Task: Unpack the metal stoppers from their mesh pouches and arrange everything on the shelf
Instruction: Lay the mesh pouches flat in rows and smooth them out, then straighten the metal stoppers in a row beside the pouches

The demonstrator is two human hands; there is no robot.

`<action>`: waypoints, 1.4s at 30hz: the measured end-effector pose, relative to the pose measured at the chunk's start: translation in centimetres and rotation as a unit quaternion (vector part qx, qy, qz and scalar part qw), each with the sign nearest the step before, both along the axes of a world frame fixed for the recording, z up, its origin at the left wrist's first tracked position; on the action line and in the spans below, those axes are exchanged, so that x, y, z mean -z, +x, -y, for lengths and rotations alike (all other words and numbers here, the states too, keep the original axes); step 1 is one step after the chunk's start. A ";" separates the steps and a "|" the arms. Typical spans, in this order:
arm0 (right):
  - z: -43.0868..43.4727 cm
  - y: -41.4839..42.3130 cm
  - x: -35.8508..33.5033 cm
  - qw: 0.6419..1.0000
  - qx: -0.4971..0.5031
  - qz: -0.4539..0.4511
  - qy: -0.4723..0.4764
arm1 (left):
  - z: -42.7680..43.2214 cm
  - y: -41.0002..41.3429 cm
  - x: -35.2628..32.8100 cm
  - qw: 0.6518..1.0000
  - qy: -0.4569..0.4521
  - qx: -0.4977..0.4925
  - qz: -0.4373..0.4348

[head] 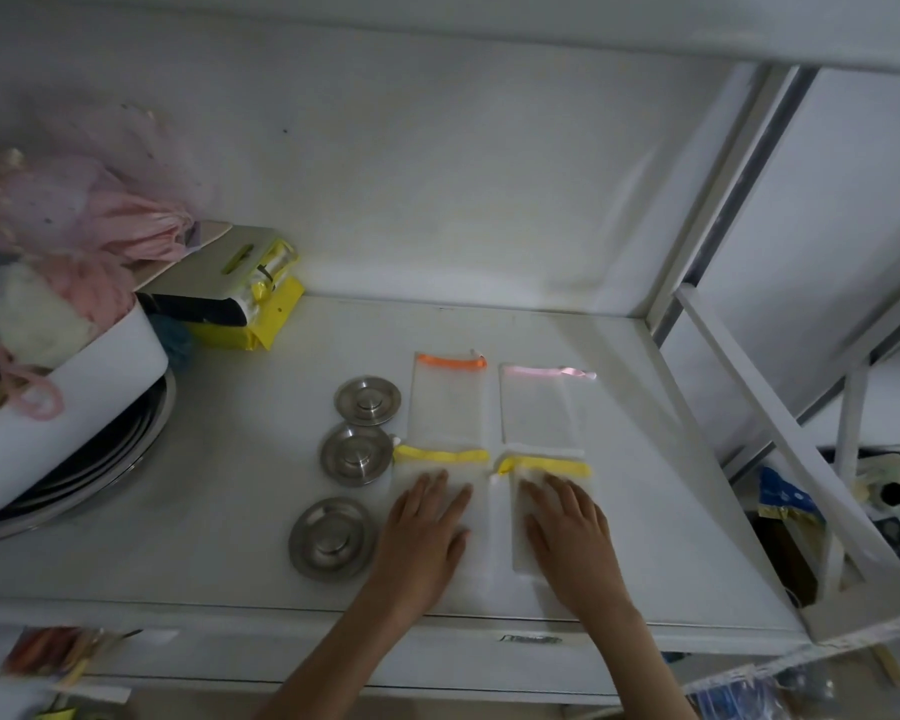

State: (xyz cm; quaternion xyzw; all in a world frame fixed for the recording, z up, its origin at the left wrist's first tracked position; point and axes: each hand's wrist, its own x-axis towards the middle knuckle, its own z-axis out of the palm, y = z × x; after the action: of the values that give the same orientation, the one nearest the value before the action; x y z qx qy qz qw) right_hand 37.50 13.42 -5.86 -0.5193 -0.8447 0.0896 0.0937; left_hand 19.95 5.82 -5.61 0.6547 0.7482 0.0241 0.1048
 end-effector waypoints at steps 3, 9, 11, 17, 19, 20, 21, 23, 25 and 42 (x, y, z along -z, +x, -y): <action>0.2 0.5 -0.1 1.000 -0.008 0.009 -0.009 | 0.1 0.1 -0.1 1.000 -0.006 0.001 -0.005; 0.8 1.1 -0.6 1.000 -0.021 0.011 -0.020 | 0.1 0.4 0.2 1.000 -0.005 -0.007 -0.007; 0.7 1.0 -0.6 1.000 -0.019 0.011 -0.021 | 0.0 0.3 0.3 1.000 -0.018 0.004 -0.006; 0.5 0.6 -1.1 1.000 -0.011 0.008 -0.019 | -0.4 0.1 -0.2 1.000 0.017 -0.008 0.022; 0.5 0.5 -1.4 1.000 -0.014 0.014 -0.024 | -0.6 0.0 -0.8 1.000 0.010 0.008 0.028; 0.5 0.3 -1.8 0.999 -0.017 0.020 -0.029 | -0.7 0.0 -1.0 1.000 0.016 0.006 0.022; 0.5 0.2 -2.1 0.999 -0.019 0.027 -0.037 | -0.7 -0.2 -1.1 1.000 0.021 0.004 0.012; 0.4 0.0 -2.7 0.998 -0.019 0.031 -0.041 | -0.6 -0.5 -1.8 0.999 0.034 0.009 0.013; 0.4 -0.1 -3.4 0.999 -0.014 0.028 -0.035 | -0.3 -0.9 -2.9 0.999 0.047 -0.007 0.006; 3.3 -8.6 -6.4 0.993 -0.102 0.024 -0.059 | 6.3 -7.1 -2.9 0.992 0.032 -0.100 -0.072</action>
State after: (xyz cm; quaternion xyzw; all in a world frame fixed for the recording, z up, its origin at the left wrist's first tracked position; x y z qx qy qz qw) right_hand 28.92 10.15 0.58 -0.4367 -0.8886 0.1364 0.0331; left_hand 12.83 -0.43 -2.67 0.5797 0.8143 0.0106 0.0267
